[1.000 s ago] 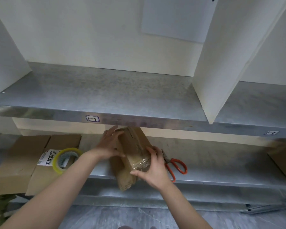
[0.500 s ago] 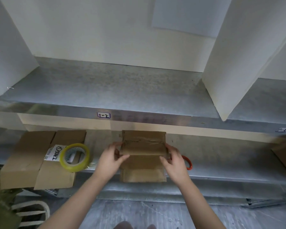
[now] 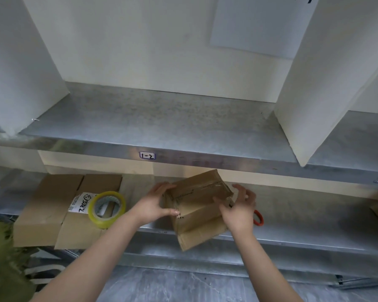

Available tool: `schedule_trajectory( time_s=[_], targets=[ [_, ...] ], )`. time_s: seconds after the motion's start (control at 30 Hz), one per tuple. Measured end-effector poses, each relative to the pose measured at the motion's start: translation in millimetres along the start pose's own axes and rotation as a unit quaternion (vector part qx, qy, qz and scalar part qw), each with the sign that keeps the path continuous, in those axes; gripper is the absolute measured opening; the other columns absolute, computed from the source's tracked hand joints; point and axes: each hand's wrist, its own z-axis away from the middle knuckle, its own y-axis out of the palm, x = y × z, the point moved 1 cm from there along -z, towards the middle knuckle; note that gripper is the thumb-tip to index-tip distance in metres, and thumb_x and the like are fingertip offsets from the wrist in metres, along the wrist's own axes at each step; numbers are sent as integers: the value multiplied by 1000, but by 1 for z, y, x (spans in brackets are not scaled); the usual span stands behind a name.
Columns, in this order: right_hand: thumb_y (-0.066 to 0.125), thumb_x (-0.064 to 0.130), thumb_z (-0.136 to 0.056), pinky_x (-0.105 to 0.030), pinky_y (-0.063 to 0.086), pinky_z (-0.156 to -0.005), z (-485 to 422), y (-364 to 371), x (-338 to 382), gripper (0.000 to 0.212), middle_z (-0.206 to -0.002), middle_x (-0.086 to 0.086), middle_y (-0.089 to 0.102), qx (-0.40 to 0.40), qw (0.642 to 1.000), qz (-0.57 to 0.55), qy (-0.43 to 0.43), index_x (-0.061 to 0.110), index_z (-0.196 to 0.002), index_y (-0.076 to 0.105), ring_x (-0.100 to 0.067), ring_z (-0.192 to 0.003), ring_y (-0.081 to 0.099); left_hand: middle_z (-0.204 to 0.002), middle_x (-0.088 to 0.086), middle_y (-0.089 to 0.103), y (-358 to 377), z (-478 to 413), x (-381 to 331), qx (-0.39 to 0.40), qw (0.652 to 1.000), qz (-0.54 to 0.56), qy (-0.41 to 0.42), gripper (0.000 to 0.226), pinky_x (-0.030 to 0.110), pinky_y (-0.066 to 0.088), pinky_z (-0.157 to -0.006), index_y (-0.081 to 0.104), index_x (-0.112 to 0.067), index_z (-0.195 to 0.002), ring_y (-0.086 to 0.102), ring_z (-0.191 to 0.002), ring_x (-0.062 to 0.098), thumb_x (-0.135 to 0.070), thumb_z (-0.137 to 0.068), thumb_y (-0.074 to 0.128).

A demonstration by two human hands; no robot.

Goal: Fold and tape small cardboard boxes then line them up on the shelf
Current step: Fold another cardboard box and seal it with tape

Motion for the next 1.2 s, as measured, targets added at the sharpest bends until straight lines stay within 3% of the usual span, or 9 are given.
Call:
schedule_trajectory(
  time_s=[0.07,0.2,0.33,0.43,0.63,0.73,0.87,1.0,1.2],
  targets=[
    [82,38,-74,-36,55,-77,9,2,-1,64,-120,-13,53,12,998,-55,4,14,-124,49,-30,-102,61,-140,-7,30,6,6,-1,-31,1000,1,-2,85,20,32,-102,36,-32,-140,41,-128,14,-50,-70,81],
    [80,38,-77,-12,50,-76,34,13,2,77,-122,3,60,193,972,-131,11,25,-140,37,-1,-96,64,-134,-11,24,24,26,-2,-78,995,50,-33,85,25,31,-107,33,-41,-136,37,-118,7,-65,-66,75],
    [85,31,-73,-34,46,-104,58,23,8,96,-146,9,39,262,939,-219,-25,29,-149,27,-4,-129,46,-123,-23,34,38,52,1,-118,988,98,-7,63,17,41,-97,46,-45,-126,46,-112,-4,-54,-72,77],
    [82,23,-76,-32,37,-112,60,24,9,82,-140,6,36,232,956,-162,-71,28,-144,36,-10,-132,40,-121,-36,29,45,64,0,-147,985,94,9,54,6,44,-83,50,-47,-125,47,-104,-15,-36,-79,77],
    [69,21,-89,-36,48,-101,45,17,9,50,-132,-5,53,165,976,-95,-102,22,-136,50,-19,-121,54,-134,-6,46,45,44,-17,-142,989,42,-13,58,19,43,-99,44,-31,-142,54,-116,10,-26,-89,67],
    [63,35,-92,-29,40,-101,39,8,9,53,-136,-3,52,179,974,-3,-137,24,-140,44,-21,-127,47,-146,-3,41,35,40,-20,-93,995,-18,-29,57,26,33,-109,36,-34,-147,41,-132,15,-42,-94,57],
    [55,44,-93,-41,36,-111,47,-7,21,51,-141,-2,51,111,962,79,-237,25,-139,49,-26,-138,37,-154,-7,33,3,56,-11,-77,976,-201,27,70,32,22,-115,33,-34,-148,25,-143,15,-72,-90,25],
    [50,46,-92,-44,34,-113,66,0,61,48,-140,-1,54,100,934,115,-324,26,-135,55,-27,-136,42,-150,-2,41,-34,87,17,-90,945,-313,39,86,37,21,-115,45,-24,-143,32,-142,21,-74,-86,4],
    [57,44,-88,-45,38,-111,97,58,132,50,-133,-7,59,98,905,133,-391,20,-133,57,-30,-130,49,-136,6,57,-84,113,83,-67,920,-387,3,69,48,33,-111,57,-17,-133,48,-130,30,-59,-88,26]
  ],
)
